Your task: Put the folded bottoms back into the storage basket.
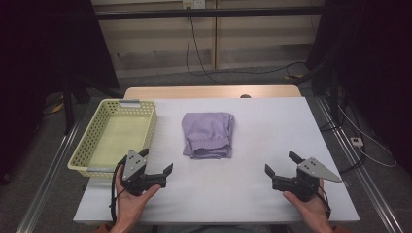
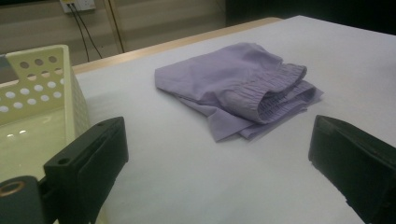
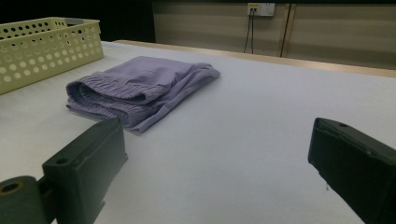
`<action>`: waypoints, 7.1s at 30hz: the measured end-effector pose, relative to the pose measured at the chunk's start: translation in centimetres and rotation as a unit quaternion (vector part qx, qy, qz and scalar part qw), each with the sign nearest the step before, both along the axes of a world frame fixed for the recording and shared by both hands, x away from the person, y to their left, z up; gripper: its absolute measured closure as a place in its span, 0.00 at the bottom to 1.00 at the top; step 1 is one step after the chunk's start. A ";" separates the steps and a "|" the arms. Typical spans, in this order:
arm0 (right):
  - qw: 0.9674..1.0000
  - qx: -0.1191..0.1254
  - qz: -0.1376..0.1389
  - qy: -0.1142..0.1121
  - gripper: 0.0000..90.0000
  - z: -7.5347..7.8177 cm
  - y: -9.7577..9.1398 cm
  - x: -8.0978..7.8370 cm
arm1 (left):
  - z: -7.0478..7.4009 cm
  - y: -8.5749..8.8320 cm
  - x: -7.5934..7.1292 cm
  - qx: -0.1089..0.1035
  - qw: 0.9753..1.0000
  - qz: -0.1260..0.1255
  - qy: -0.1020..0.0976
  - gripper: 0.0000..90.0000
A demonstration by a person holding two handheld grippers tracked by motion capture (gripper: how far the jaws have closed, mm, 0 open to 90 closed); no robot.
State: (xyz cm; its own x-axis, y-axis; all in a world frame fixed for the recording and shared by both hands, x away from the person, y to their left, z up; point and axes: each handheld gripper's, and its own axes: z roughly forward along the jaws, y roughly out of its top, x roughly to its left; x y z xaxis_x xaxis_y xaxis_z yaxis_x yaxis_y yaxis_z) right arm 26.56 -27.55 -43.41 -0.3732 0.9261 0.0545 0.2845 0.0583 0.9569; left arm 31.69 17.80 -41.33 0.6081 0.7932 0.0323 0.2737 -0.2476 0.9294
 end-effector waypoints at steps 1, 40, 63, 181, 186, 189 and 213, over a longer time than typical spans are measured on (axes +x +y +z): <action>1.000 0.001 0.001 0.000 0.05 0.0 0.0 0.0 | 0.0 0.0 0.0 0.000 1.000 0.000 0.000 0.07; 1.000 -0.001 0.007 0.004 0.05 0.0 0.3 -0.2 | 1.2 -4.7 4.0 0.018 0.997 -0.058 0.050 0.07; 1.000 0.002 0.009 0.006 0.06 0.0 0.2 -0.2 | 2.7 -6.4 8.5 -0.017 0.996 -0.047 0.074 0.09; 0.999 -0.004 0.019 0.033 0.07 -0.4 0.5 0.1 | -0.9 -8.8 17.1 -0.018 0.971 0.007 0.238 0.96; 0.999 -0.002 0.018 0.034 0.07 -0.4 0.5 0.1 | 0.1 -8.8 16.7 -0.021 0.975 -0.001 0.222 0.97; 0.999 -0.004 0.018 0.033 0.07 -0.4 0.4 0.1 | 0.6 -8.8 16.7 -0.026 0.976 -0.006 0.217 0.97; 0.999 -0.002 0.017 0.032 0.06 -0.4 0.4 0.0 | 4.4 -7.5 15.5 -0.027 0.989 -0.051 0.138 0.97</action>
